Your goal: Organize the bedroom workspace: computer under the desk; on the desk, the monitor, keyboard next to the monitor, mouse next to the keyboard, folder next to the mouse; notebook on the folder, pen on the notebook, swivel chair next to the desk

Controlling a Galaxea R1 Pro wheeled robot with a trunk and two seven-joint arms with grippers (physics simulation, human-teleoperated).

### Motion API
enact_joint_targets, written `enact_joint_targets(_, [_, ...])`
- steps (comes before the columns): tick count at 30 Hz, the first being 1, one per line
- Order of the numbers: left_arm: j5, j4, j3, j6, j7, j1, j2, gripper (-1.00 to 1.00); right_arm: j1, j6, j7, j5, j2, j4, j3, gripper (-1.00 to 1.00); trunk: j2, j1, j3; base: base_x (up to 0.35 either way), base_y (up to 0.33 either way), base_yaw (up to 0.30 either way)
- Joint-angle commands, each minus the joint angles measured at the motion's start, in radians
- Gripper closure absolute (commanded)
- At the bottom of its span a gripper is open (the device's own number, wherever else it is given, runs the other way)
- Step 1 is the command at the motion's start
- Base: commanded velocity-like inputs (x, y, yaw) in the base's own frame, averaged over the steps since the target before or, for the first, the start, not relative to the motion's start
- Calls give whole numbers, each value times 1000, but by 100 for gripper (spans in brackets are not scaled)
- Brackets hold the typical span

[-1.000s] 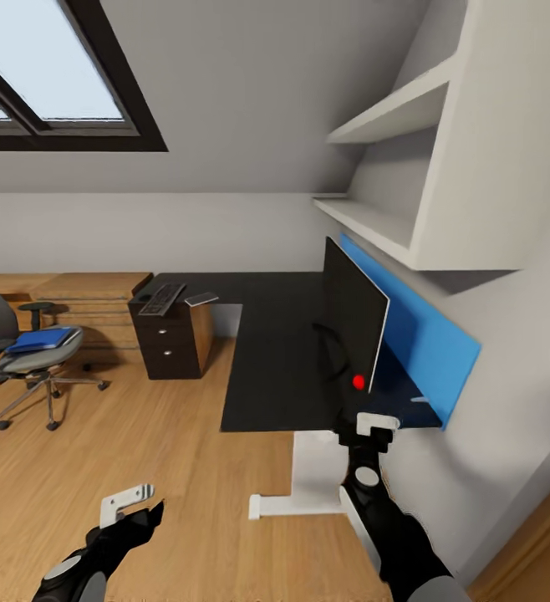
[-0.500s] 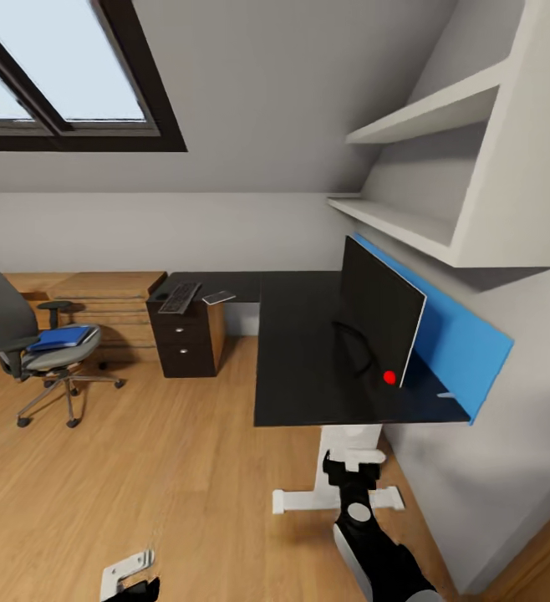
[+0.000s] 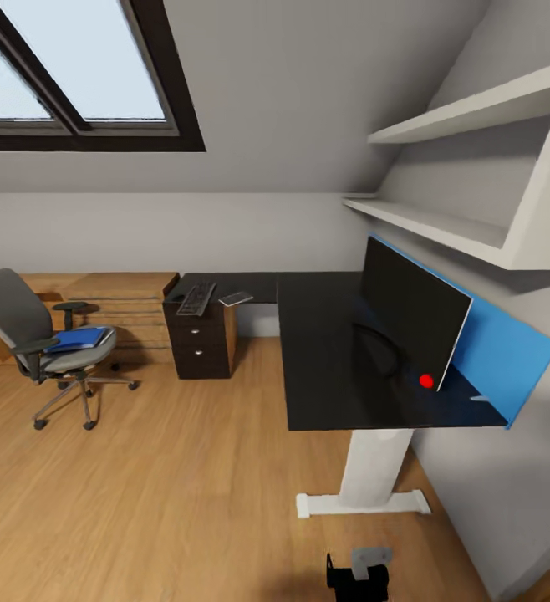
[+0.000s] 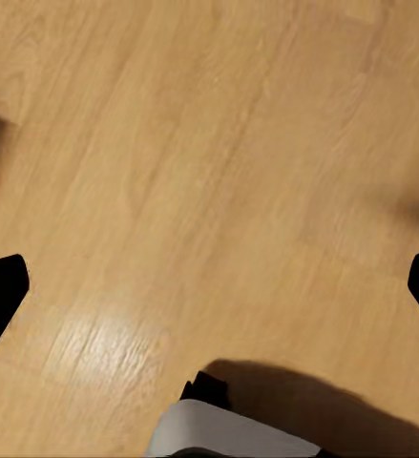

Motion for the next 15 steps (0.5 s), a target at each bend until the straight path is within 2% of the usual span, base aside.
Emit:
enact_joint_targets(1, [11, 5, -3, -12, 3, 0, 1, -100, -1, -4, -5, -3, 1, 4, 9, -100, -1, 1, -1, 176, 315, 96])
enact_joint_targets(6, [12, 14, -3, -29, 4, 0, -2, -100, -1, -6, -2, -4, 2, 9, 9, -100, -1, 1, -3, 95, 150, 148])
enact_joint_targets(9, [11, 15, -6, -32, 4, 0, -4, -100, -1, -6, 8, -4, 2, 10, 8, -100, -1, 1, -3, 103, 97, 8])
enact_joint_targets(15, [12, 16, -5, -32, 4, 0, -2, -100, 0, -7, 12, -2, 1, 10, 8, -100, -1, 1, -3, 223, 217, 2])
